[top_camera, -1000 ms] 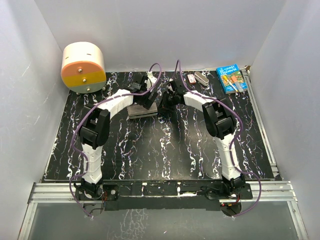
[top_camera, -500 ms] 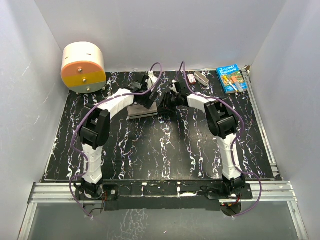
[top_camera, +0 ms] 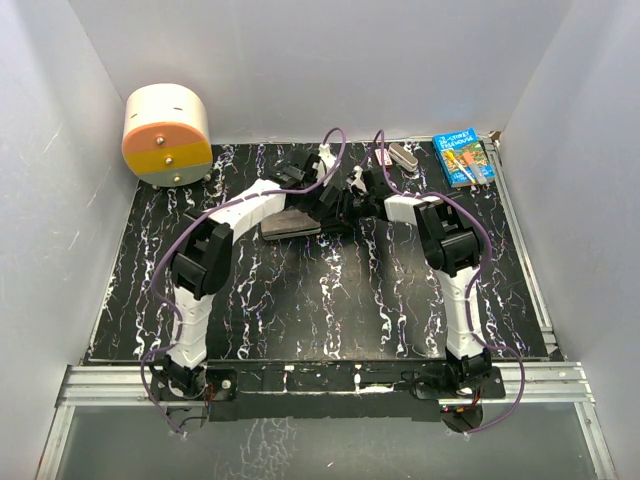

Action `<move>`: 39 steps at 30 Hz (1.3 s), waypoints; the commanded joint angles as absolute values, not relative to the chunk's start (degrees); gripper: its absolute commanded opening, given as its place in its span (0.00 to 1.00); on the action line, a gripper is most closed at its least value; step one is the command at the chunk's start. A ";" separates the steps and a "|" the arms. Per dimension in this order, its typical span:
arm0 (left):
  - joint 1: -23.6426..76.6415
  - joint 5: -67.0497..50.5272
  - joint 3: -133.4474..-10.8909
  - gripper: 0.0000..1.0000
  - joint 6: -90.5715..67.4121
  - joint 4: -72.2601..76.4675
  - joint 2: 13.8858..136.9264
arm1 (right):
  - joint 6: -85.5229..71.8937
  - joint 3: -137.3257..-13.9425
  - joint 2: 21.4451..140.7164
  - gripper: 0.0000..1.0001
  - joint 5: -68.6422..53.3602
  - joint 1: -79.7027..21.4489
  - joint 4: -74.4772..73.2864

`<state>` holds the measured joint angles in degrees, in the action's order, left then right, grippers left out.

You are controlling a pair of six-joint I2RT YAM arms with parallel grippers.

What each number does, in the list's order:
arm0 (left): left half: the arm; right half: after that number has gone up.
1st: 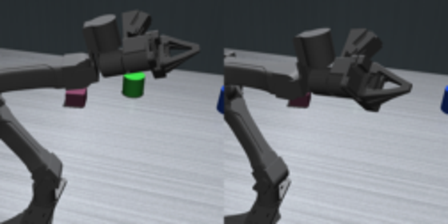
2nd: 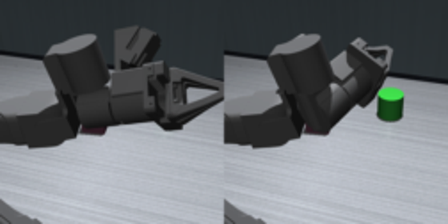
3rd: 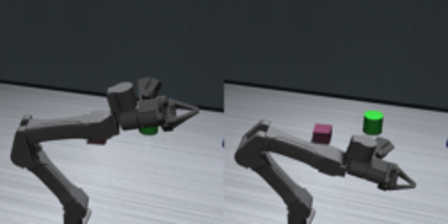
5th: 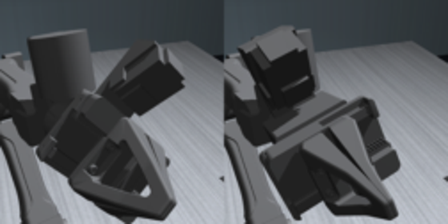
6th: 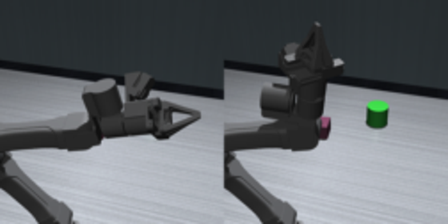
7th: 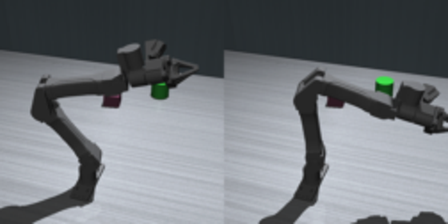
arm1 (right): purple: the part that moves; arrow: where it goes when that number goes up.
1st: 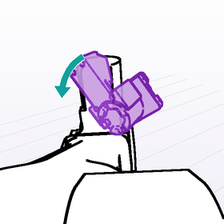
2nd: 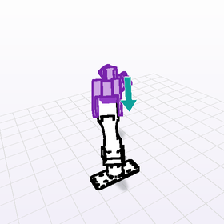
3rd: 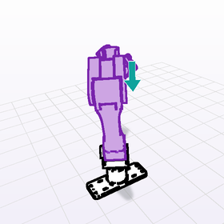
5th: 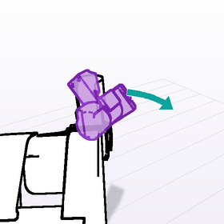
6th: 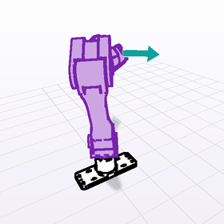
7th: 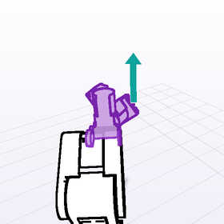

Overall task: Organize the sunglasses
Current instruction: Close the sunglasses case at the center of the board.

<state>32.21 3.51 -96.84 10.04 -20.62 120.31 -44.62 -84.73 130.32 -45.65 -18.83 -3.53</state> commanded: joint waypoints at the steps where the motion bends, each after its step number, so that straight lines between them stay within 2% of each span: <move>1: 33.25 0.89 -99.90 0.84 6.60 -22.68 122.07 | -43.85 -83.12 130.73 0.34 -44.79 -19.07 -1.22; 7: 33.58 3.37 -104.34 0.82 5.34 -27.50 125.99 | -44.14 -81.91 130.58 0.34 -45.41 -18.25 -0.21; 19: 34.79 6.71 -89.21 0.80 4.08 -22.96 121.23 | -50.70 -75.85 130.65 0.35 -50.64 -14.14 9.61; 25: 34.89 8.27 -89.64 0.80 4.36 -22.06 120.22 | -54.88 -71.32 130.34 0.36 -56.38 -11.29 19.47; 28: 34.89 8.69 -92.45 0.80 5.37 -22.03 118.37 | -50.72 -71.79 128.14 0.38 -55.74 -10.77 16.09; 33: 34.92 11.21 -97.13 0.84 6.73 -22.73 112.04 | -36.78 -76.50 122.73 0.43 -47.58 -10.68 -1.07; 39: 30.97 15.74 -89.37 0.88 9.43 -20.95 102.56 | -35.43 -76.82 119.13 0.43 -47.21 -10.80 -3.77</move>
